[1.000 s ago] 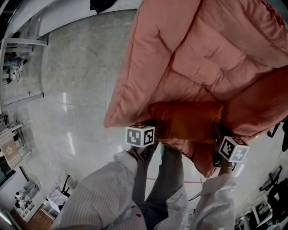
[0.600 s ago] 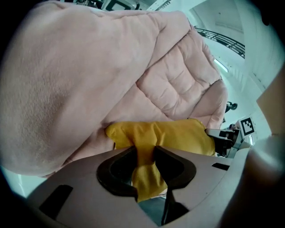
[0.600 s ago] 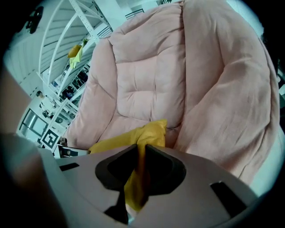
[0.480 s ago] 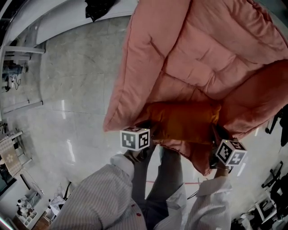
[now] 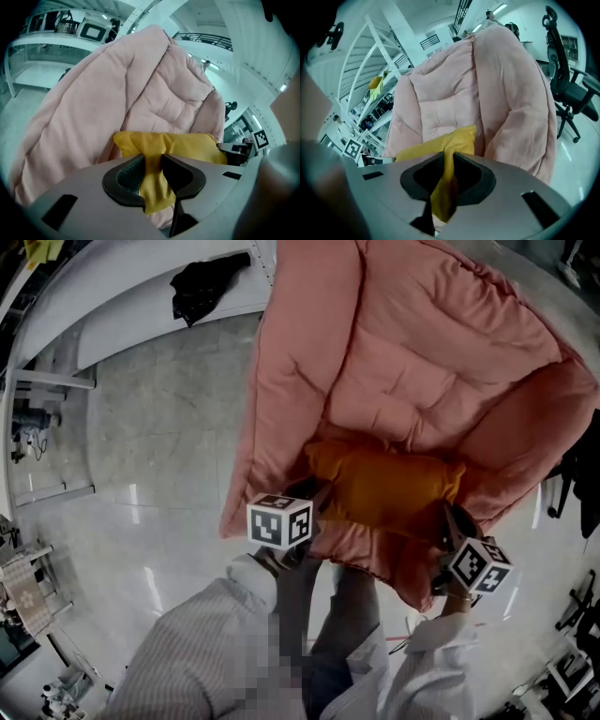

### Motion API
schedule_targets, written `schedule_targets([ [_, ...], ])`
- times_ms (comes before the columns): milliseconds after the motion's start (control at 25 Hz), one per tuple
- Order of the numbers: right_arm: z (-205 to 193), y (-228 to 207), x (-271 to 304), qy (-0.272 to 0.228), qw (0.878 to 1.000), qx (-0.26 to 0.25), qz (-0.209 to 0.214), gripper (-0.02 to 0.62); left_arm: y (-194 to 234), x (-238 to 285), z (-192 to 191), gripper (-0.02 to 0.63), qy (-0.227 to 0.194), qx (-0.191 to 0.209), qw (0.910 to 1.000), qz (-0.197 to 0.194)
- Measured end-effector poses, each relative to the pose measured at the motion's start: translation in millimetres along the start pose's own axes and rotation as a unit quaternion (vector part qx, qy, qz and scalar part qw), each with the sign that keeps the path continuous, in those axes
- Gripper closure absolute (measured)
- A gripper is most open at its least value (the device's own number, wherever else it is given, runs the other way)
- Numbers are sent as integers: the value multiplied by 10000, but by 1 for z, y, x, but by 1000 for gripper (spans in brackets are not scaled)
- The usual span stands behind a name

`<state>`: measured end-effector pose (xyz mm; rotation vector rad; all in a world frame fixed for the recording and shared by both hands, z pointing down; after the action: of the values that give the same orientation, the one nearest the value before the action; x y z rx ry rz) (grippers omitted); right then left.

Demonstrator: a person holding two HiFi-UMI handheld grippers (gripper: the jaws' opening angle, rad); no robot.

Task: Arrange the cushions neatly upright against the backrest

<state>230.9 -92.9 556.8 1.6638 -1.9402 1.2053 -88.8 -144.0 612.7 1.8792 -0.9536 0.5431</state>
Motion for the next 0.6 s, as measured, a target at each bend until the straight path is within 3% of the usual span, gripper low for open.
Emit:
schedule_targets([
  [600, 45, 1, 0, -1062, 9919, 600, -359, 525, -27, 12, 114, 480, -340, 1102, 9933, -112],
])
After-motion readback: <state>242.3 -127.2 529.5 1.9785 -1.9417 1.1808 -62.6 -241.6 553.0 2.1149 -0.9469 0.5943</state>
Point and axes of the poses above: the fingertips, and each gripper's own axes: x forward along the fingers, y to its left, z out of its top, the point moved 7 cm from there along -x, backward along the fingers, and after that the axes turned 3 degrees about -y, right-handed, at the moved point
